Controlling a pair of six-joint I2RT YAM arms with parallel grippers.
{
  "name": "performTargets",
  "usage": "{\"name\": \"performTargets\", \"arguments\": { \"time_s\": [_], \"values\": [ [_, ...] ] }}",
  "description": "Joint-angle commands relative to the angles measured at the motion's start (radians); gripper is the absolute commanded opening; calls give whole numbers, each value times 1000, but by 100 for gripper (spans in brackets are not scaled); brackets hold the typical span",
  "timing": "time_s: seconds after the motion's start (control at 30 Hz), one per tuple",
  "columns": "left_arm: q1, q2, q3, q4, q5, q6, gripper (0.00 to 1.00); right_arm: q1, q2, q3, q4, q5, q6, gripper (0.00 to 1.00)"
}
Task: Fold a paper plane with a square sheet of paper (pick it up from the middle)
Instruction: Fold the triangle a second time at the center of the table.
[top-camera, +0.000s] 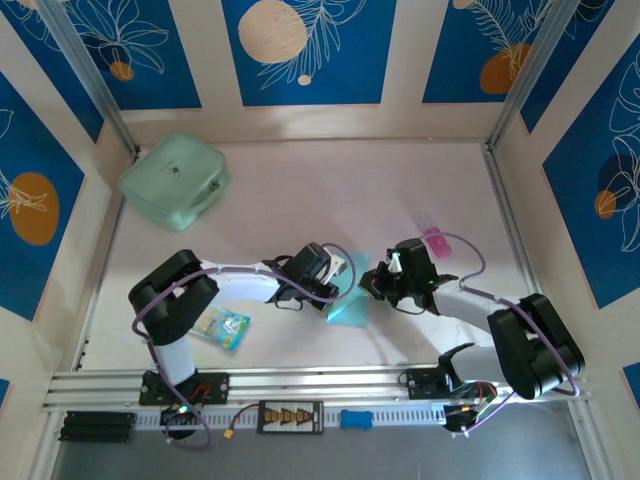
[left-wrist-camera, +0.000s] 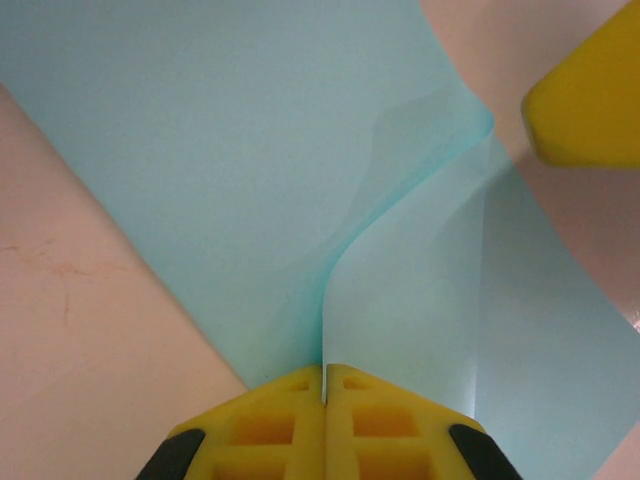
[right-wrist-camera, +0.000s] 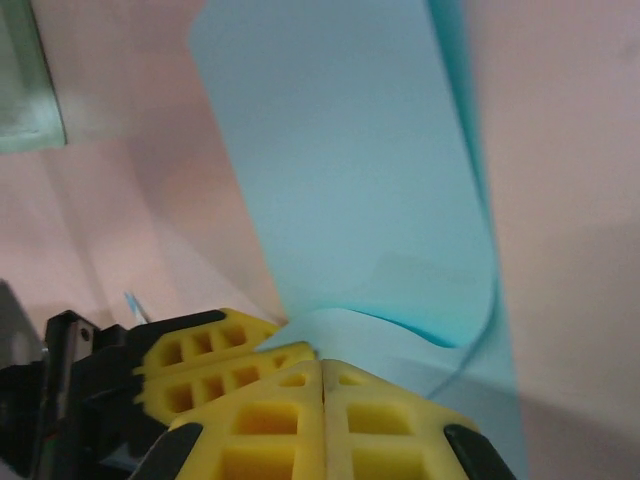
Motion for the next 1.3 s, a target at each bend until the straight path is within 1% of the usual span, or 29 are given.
{"name": "performTargets", "arguments": {
  "time_s": [0.0,0.17,0.27,0.43,0.6,0.63,0.7,0.77,0.83,0.9,1.03,1.1,1.27],
  "values": [
    [7,34,8,-63,10,25,0,3,53,23,0,-49,-30,2],
    [7,33,6,-66,11,26,0,-20,142,19,-10,-30,-75,2],
    [7,37,6,-68,10,30,0,-47,159,-4,3,-31,-67,2],
    [8,37,5,-67,13,30,0,-87,124,-52,71,-32,2,2],
    [7,33,2,-66,13,31,0,-128,76,-60,1,19,-6,2],
    [7,34,2,-66,14,31,0,-136,64,-73,17,13,-6,2],
    [6,35,3,-66,14,31,0,-142,19,-112,114,-34,6,3],
    [7,37,3,-68,14,31,0,-130,-36,-123,143,-49,15,4],
    [6,37,3,-69,16,33,0,-101,-79,-101,110,-51,-8,5],
    [7,37,4,-69,15,33,0,-57,-85,-61,60,-51,-25,5],
    [7,38,6,-71,17,33,0,22,-25,-14,30,-20,0,4],
    [8,37,4,-74,16,33,0,57,11,-7,62,-8,32,3],
    [7,41,4,-69,16,32,0,101,97,29,82,4,42,2]
  ]
}}
